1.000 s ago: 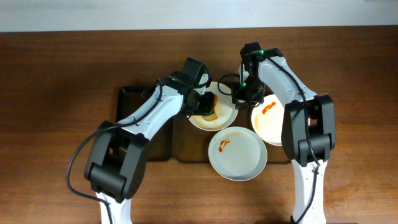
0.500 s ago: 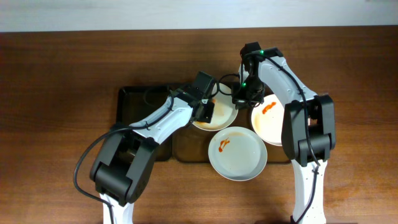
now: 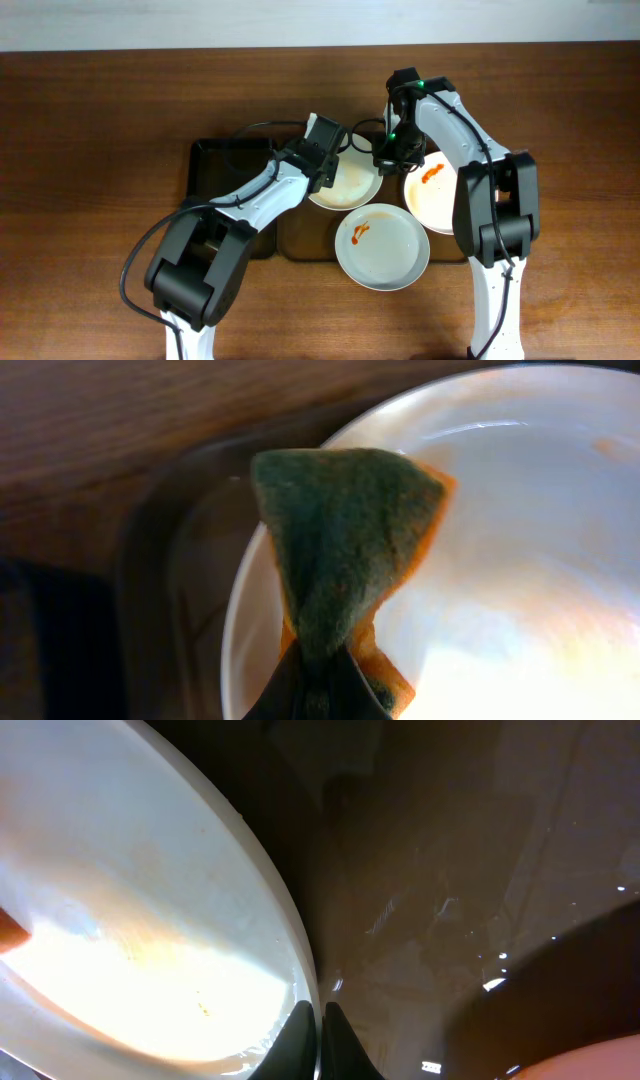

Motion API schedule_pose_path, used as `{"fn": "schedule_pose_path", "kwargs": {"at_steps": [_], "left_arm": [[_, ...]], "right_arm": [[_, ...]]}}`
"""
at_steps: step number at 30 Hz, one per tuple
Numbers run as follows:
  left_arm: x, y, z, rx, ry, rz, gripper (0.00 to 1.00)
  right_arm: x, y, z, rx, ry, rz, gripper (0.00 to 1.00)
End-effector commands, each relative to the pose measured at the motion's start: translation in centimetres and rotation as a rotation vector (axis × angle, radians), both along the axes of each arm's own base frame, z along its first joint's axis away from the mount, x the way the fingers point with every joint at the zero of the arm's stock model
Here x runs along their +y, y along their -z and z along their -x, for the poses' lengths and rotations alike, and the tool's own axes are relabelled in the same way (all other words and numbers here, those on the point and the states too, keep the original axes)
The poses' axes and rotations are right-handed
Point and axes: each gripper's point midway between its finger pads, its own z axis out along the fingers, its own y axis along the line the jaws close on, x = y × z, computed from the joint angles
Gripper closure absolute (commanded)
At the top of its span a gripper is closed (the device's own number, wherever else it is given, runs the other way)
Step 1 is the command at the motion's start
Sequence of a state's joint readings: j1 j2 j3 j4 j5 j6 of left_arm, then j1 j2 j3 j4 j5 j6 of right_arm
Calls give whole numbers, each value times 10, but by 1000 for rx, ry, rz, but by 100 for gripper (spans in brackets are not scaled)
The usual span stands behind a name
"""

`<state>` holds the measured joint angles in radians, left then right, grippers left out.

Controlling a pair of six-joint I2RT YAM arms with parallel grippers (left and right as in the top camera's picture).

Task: Clean dirty plates on tray and stack at the side
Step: 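Scrub the plate surface with the sponge in left gripper, then return the sponge with left gripper to the black tray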

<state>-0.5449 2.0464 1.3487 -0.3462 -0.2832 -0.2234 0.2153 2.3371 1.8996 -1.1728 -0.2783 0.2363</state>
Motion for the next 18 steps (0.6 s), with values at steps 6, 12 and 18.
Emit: {"fn": "schedule_pose_path", "kwargs": {"at_steps": [6, 12, 18], "left_arm": [[10, -18, -29, -152, 31, -93, 100], [6, -116, -47, -323, 6, -15, 100], [-11, -78, 4, -23, 148, 128, 100]], "right_arm": [[-8, 5, 1, 12, 10, 31, 96], [-8, 5, 0, 11, 10, 31, 96], [-8, 5, 0, 8, 10, 30, 96]]}}
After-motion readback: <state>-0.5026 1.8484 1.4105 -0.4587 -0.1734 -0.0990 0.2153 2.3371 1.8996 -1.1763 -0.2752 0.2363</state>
